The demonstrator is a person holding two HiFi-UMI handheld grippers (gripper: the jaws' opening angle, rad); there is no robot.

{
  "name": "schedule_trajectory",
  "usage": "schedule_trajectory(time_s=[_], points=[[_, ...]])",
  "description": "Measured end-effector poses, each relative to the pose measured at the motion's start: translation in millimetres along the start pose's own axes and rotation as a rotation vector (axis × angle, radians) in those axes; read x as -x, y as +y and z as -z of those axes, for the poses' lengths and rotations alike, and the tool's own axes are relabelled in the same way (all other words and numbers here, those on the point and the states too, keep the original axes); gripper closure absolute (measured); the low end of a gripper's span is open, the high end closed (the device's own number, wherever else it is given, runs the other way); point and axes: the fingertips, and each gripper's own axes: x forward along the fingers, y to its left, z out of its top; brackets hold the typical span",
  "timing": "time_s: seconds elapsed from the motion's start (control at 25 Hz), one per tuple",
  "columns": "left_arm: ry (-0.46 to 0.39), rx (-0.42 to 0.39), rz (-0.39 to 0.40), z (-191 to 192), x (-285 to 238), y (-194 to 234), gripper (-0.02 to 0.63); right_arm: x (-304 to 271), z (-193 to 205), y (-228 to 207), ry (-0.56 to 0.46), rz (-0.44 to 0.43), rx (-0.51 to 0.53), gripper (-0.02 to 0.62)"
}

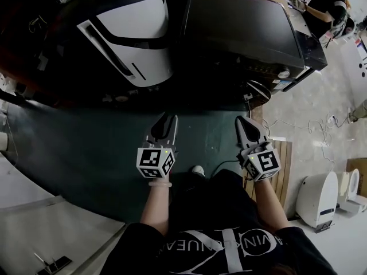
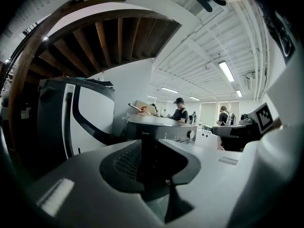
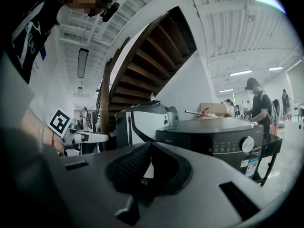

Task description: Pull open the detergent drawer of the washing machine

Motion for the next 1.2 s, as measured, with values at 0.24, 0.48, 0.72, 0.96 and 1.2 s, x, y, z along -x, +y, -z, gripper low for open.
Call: schedule_trajectory(time_s=[0.24,0.48,0.72,0.96,1.2], points=[[0.023,0.016,0.061,8.4,-24.0,-3.0,0.503,-13.3,0.1,-3.9,0.019,0.005,-0.008,0.583],[0.030,0.076,0.111,15.6,-57.9,-7.5,0.503,-34.7,21.8,-13.1,0.069,-0.004,0.036,0.583],[0.029,0.170,0.149,18.1,-96.1,-3.2,0.503,-69.9,30.0,-19.7,0.071,-0.044,0.036,0.583],[0.061,0.229,0.184,34.5,-138.0,2.3,0.503,-99.6,44.0,-33.1,0.089,-0.059,0.003,0.583],[0.047,0.342,0.198,49.4,-177.4,13.4,0.503,-131.7,59.9,-48.9,0.096,-0.064,-0.027,0.583]])
